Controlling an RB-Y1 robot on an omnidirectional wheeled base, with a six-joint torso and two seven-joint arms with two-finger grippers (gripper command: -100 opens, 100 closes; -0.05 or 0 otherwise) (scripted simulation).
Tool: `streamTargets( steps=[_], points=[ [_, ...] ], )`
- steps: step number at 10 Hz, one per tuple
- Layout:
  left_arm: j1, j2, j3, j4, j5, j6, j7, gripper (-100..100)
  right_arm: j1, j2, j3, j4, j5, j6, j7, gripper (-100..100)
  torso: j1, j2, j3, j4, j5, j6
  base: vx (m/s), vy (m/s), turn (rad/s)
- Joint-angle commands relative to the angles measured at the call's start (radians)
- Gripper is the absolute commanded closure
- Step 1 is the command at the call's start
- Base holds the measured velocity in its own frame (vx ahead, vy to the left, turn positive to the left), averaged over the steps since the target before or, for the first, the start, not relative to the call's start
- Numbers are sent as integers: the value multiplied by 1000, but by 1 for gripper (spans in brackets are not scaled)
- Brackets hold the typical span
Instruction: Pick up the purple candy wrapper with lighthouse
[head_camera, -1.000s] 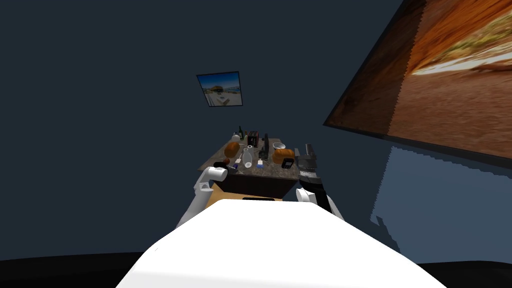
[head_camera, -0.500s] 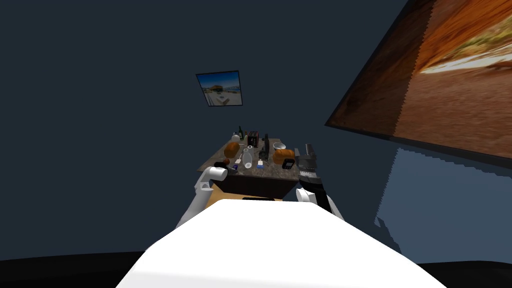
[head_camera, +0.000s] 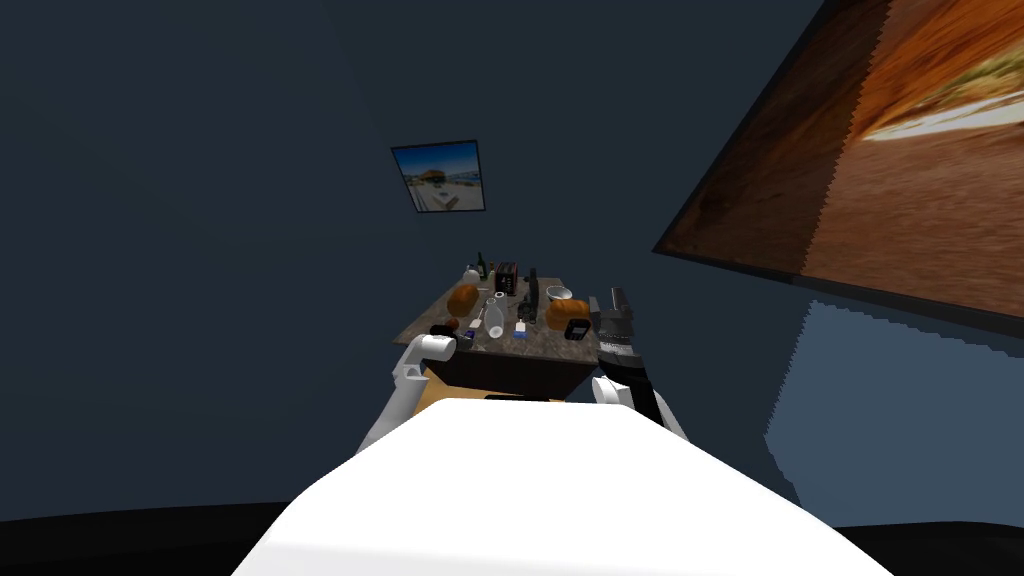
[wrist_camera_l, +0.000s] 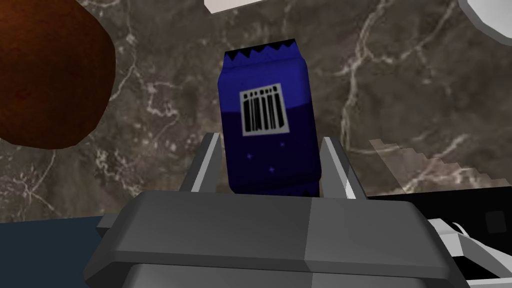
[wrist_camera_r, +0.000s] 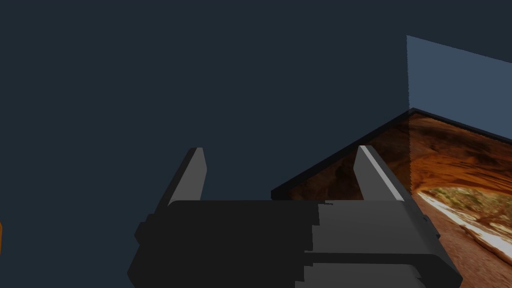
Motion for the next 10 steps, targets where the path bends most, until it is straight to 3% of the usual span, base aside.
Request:
streamTargets(
  steps=[1, 4, 5, 6, 8, 9, 10],
  points=[
    [0, 0, 0, 0, 0, 0, 0, 100, 0, 0, 0, 0, 0, 0, 0, 0, 0, 0, 0, 0, 0, 0, 0, 0, 0],
    [0, 0, 0, 0, 0, 0, 0, 100, 0, 0, 0, 0, 0, 0, 0, 0, 0, 0, 0, 0, 0, 0, 0, 0, 0],
    [0, 0, 0, 0, 0, 0, 0, 0, 0, 0, 0, 0, 0, 0, 0, 0, 0, 0, 0, 0, 0, 0, 0, 0, 0],
    [3, 10, -5, -33, 1, 28, 19, 100, 0, 0, 0, 0, 0, 0, 0, 0, 0, 0, 0, 0, 0, 0, -18, 9, -21],
    [7, 23, -9, -77, 4, 64, 42, 100, 0, 0, 0, 0, 0, 0, 0, 0, 1, 2, 1, 0, 0, 0, -34, 13, -24],
    [7, 20, -5, -62, 6, 49, 31, 100, 0, 0, 0, 0, 0, 0, 0, 0, 1, 3, 2, 0, 0, 0, -16, 8, -6],
    [7, 21, -6, -64, 6, 52, 33, 0, 0, 0, 0, 0, 0, 0, 0, 0, 1, 2, 1, 0, 1, 0, 0, 0, 0]
  ],
)
